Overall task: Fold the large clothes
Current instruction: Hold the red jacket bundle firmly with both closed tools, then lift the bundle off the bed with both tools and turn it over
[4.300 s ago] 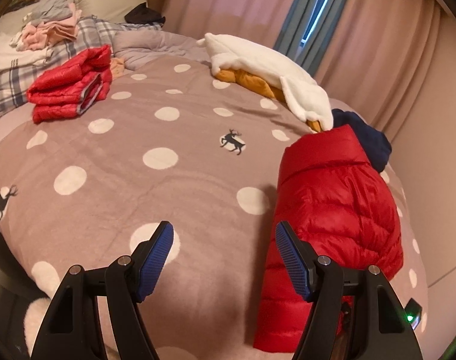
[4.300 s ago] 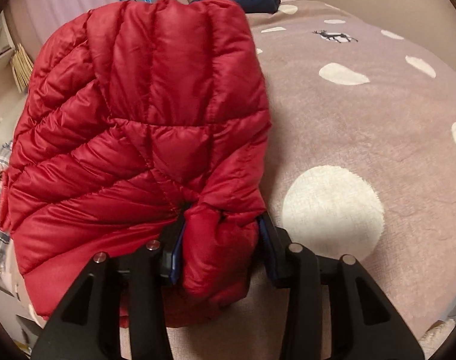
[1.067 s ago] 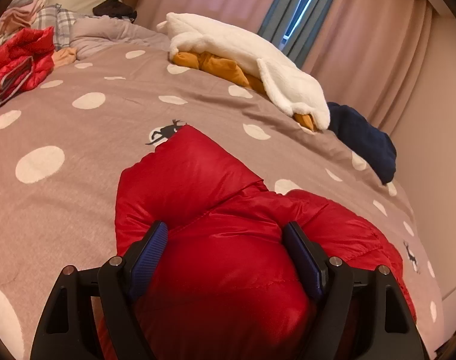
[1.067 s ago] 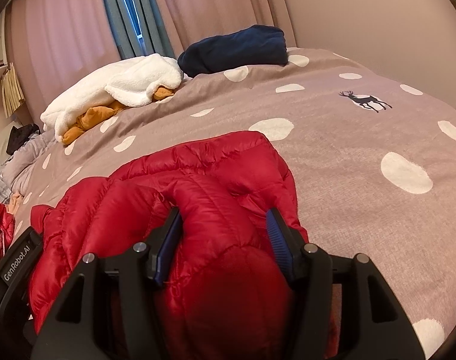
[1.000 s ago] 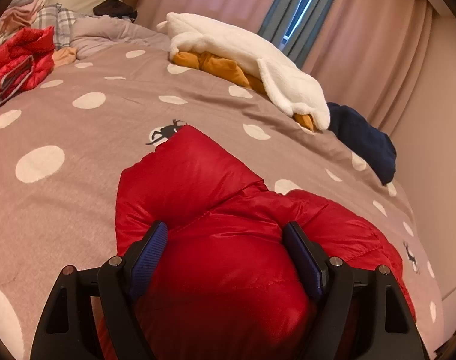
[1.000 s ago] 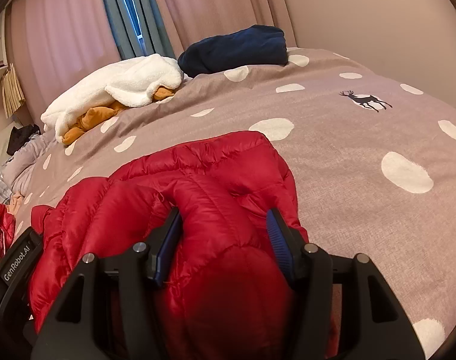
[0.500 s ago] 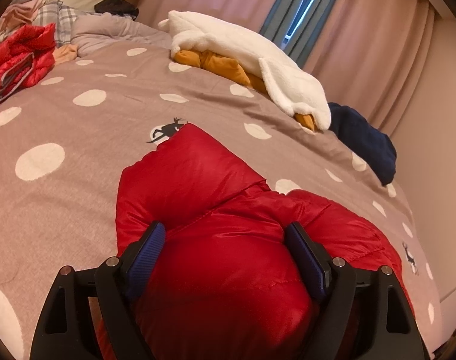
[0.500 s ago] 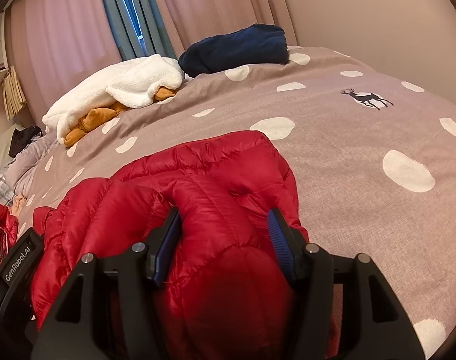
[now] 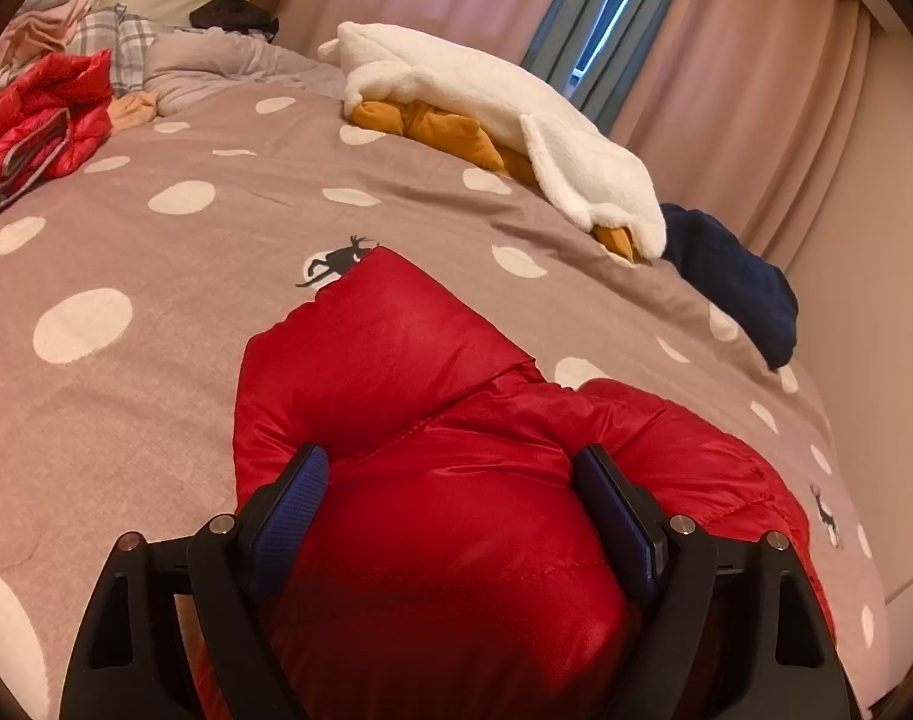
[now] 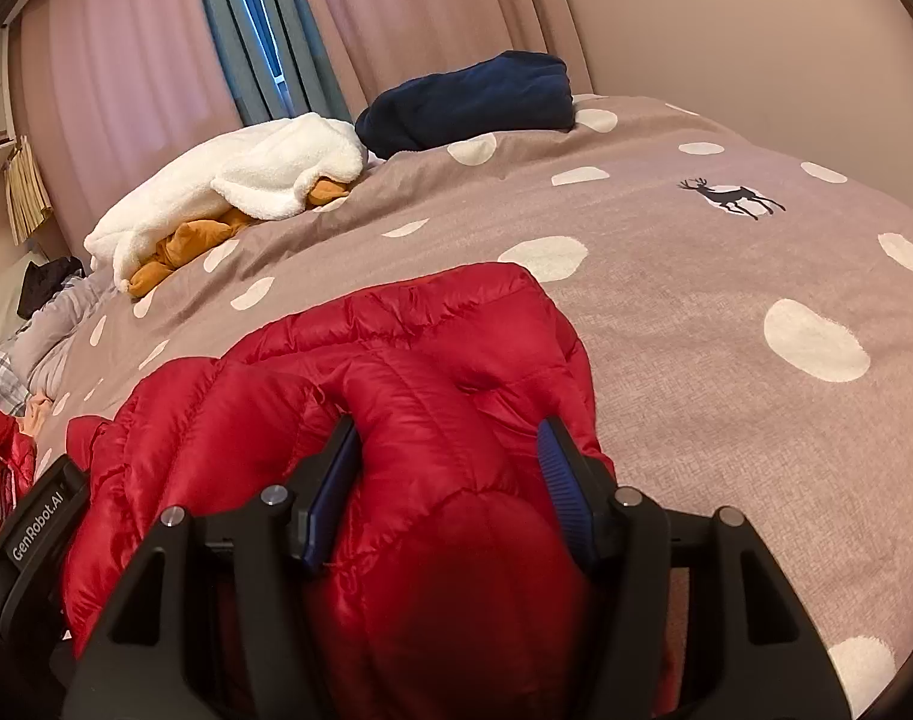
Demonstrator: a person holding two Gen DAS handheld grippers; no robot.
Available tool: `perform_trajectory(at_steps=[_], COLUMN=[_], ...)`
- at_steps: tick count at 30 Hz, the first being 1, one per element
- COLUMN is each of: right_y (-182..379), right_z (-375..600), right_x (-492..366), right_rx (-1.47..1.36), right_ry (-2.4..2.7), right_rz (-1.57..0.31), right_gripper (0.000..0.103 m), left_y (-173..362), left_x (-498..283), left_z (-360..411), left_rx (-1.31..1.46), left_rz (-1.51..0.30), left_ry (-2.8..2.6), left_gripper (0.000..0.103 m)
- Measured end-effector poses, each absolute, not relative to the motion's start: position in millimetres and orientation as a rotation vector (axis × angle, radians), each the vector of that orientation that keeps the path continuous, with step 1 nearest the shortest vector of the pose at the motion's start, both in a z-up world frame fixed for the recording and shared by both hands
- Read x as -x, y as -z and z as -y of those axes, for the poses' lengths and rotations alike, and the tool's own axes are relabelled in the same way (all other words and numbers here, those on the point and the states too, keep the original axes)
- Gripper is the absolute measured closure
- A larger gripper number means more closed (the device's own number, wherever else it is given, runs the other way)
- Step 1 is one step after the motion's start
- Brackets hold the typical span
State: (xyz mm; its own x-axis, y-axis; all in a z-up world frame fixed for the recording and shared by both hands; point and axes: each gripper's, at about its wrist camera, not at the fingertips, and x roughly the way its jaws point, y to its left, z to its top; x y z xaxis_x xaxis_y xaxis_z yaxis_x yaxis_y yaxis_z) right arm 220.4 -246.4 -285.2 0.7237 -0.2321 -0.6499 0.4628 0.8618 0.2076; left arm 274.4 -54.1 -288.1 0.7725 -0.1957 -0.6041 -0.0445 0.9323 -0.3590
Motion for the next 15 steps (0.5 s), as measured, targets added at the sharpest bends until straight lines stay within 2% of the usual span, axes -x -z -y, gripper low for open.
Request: perform_trajectory(at_steps=[8,15], right_y=[286.4,288.5], right_z=[251.9,260.3], right_x=[-214.9,-203.6], right_rx=[-0.435,-0.555], right_ry=[0.367,0.297], right_rz=[-0.615,-0.553], right_gripper=[0.039,0.029], left_y=[287.6,287.8], left_x=[-273.9,-274.5], left_z=[53.6,50.4], left_rx=[0.382,0.415], left_rz=[-0.687,-0.691], left_ry=[0.076,0.092], left_gripper=[0.016,0.015])
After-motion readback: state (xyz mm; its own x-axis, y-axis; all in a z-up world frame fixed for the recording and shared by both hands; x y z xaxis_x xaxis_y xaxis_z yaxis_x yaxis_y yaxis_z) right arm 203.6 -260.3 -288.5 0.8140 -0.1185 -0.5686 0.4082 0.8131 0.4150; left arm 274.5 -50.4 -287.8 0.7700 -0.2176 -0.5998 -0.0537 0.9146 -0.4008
